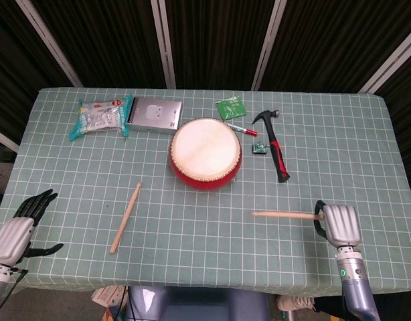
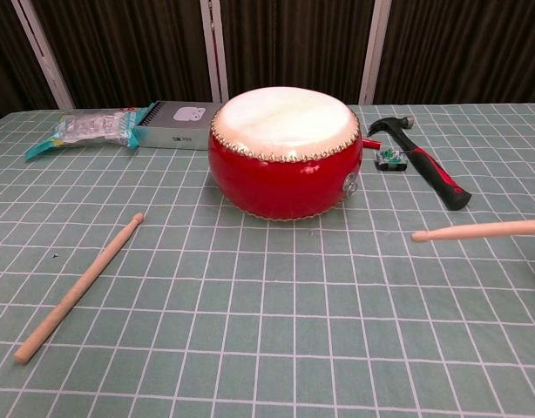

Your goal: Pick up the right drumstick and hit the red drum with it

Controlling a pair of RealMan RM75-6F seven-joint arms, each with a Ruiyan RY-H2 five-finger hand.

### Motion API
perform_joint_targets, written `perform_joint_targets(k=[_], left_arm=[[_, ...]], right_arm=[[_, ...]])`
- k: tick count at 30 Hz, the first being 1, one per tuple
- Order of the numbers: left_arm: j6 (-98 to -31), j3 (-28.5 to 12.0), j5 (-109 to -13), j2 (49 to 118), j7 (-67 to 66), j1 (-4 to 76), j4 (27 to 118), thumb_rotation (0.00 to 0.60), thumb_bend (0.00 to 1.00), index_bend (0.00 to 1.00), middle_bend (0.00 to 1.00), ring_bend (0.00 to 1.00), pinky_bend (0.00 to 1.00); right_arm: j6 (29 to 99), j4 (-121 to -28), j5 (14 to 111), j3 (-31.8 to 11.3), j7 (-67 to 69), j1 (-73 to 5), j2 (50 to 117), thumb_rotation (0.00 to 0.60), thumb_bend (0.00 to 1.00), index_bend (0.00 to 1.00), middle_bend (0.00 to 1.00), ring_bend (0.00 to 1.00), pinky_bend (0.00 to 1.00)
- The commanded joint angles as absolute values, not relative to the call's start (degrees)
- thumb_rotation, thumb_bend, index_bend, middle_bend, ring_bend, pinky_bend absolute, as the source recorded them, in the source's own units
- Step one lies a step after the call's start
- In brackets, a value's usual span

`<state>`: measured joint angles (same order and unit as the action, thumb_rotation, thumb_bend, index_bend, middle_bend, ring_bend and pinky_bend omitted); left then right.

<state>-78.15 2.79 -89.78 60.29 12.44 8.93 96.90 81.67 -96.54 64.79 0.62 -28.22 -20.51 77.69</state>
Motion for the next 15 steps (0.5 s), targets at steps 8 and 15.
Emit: perform_joint_targets(k=[8, 15], left_arm=[[-78.59, 2.85, -90.13, 60.36, 12.85, 8.7, 96.56, 0.6, 0.0, 0.0, 0.0, 0.0, 0.01], [-79.09, 2.86, -90.59, 60.49, 12.79, 8.57, 96.43, 0.6, 0.0, 0.0, 0.0, 0.0, 0.01]], right_arm=[[79.77, -97.11, 59.8, -0.55, -36.23, -20.57, 81.74, 0.6, 0.49, 0.6, 1.0, 1.0, 1.0], [80.47, -98.54, 59.43, -0.18, -40.01, -20.09, 81.63, 0.6, 0.49, 0.38, 0.98, 1.0, 0.97]])
